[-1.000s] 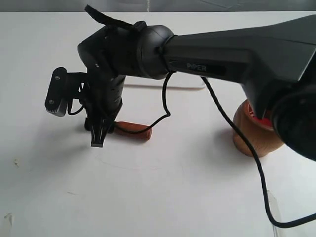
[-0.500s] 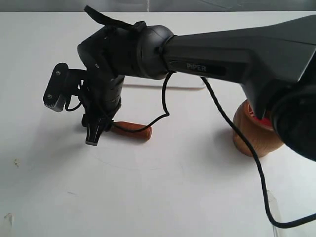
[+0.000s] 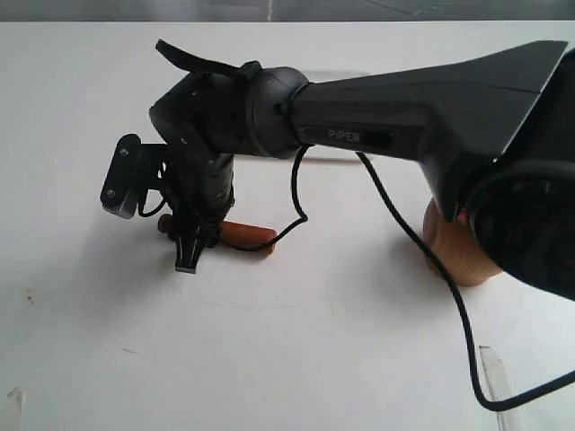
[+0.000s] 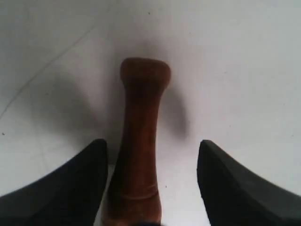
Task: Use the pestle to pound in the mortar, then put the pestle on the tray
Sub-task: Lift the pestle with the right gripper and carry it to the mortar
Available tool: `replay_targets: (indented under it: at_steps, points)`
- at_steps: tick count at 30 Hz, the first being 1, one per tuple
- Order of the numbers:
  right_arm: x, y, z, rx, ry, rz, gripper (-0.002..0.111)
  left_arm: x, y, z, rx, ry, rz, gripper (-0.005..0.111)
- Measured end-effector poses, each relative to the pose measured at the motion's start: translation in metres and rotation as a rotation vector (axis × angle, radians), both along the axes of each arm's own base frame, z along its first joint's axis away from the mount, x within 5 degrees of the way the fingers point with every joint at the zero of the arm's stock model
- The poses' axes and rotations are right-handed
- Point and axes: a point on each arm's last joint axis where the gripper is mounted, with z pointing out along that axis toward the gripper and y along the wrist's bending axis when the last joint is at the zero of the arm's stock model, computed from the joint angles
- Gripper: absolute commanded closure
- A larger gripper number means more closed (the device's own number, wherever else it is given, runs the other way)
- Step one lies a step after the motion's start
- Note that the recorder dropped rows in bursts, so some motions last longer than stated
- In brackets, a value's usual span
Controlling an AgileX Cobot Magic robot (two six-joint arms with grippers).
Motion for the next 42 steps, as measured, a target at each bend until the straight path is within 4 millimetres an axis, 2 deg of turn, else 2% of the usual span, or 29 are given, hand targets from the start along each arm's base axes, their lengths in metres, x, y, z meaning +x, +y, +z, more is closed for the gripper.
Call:
replay_targets:
  at_steps: [2,3,4,5,6,8,11,16,19,21,27,28,29,30,31,32,33,34,35,36,37,38,39,40,41,42]
  points:
    - [0.001,0.002,-0.002,0.016,-0.008,0.002,0.057,0.000,0.000,0.000,0.000,0.000,0.000,0.107]
    - [0.001,0.002,-0.002,0.022,-0.011,0.002,0.068,0.000,0.000,0.000,0.000,0.000,0.000,0.107]
    - [0.001,0.003,-0.004,0.025,-0.012,0.003,0.089,0.000,0.000,0.000,0.000,0.000,0.000,0.107]
    - [0.001,0.003,-0.005,0.024,-0.013,0.004,0.101,0.000,0.000,0.000,0.000,0.000,0.000,0.107]
    - [0.002,0.003,-0.005,0.022,-0.016,0.005,0.108,0.000,0.000,0.000,0.000,0.000,0.000,0.107]
    - [0.003,0.003,-0.005,0.019,-0.031,0.027,0.108,0.000,0.000,0.000,0.000,0.000,0.000,0.107]
    - [0.004,0.006,0.008,0.077,-0.056,0.009,0.108,0.000,0.000,0.000,0.000,0.000,0.000,0.107]
    - [0.006,0.006,0.064,0.288,-0.149,-0.069,0.108,0.000,0.000,0.000,0.000,0.000,0.000,0.107]
    - [0.004,-0.005,0.096,0.419,-0.234,-0.127,0.108,0.000,0.000,0.000,0.000,0.000,0.000,0.107]
    - [0.002,-0.015,0.111,0.493,-0.292,-0.165,0.108,0.000,0.000,0.000,0.000,0.000,0.000,0.107]
    - [-0.013,-0.058,0.132,0.615,-0.411,-0.234,0.108,0.000,0.000,0.000,0.000,0.000,0.000,0.107]
    - [-0.020,-0.075,0.143,0.657,-0.452,-0.248,0.108,0.000,0.000,0.000,0.000,0.000,0.000,0.107]
    - [-0.023,-0.083,0.145,0.671,-0.469,-0.253,0.108,0.000,0.000,0.000,0.000,0.000,0.000,0.107]
    - [-0.029,-0.101,0.159,0.730,-0.500,-0.271,0.108,0.000,0.000,0.000,0.000,0.000,0.000,0.107]
    - [-0.032,-0.109,0.165,0.758,-0.511,-0.279,0.108,0.000,0.000,0.000,0.000,0.000,0.000,0.107]
    - [-0.037,-0.133,0.180,0.816,-0.548,-0.339,0.108,0.000,0.000,0.000,0.000,0.000,0.000,0.107]
    - [-0.039,-0.143,0.186,0.818,-0.591,-0.348,0.108,0.000,0.000,0.000,0.000,0.000,0.000,0.107]
    - [-0.043,-0.169,0.198,0.741,-0.768,-0.305,0.108,0.000,0.000,0.000,0.000,0.000,0.000,0.107]
    - [-0.045,-0.181,0.201,0.652,-0.877,-0.250,0.108,0.000,0.000,0.000,0.000,0.000,0.000,0.107]
    - [-0.045,-0.202,0.202,0.383,-1.096,-0.121,0.108,0.000,0.000,0.000,0.000,0.000,0.000,0.107]
    - [-0.041,-0.217,0.199,0.113,-1.229,-0.044,0.108,0.000,0.000,0.000,0.000,0.000,0.000,0.107]
    - [-0.037,-0.223,0.198,-0.004,-1.266,-0.035,0.108,0.000,0.000,0.000,0.000,0.000,0.000,0.107]
    - [-0.029,-0.233,0.202,-0.094,-1.234,-0.117,0.108,0.000,0.000,0.000,0.000,0.000,0.000,0.107]
    - [-0.025,-0.238,0.207,-0.076,-1.162,-0.209,0.108,0.000,0.000,0.000,0.000,0.000,0.000,0.107]
    - [-0.015,-0.248,0.223,0.037,-0.998,-0.403,0.108,0.000,0.000,0.000,0.000,0.000,0.000,0.107]
    - [-0.011,-0.253,0.229,0.126,-0.902,-0.487,0.108,0.000,0.000,0.000,0.000,0.000,0.000,0.107]
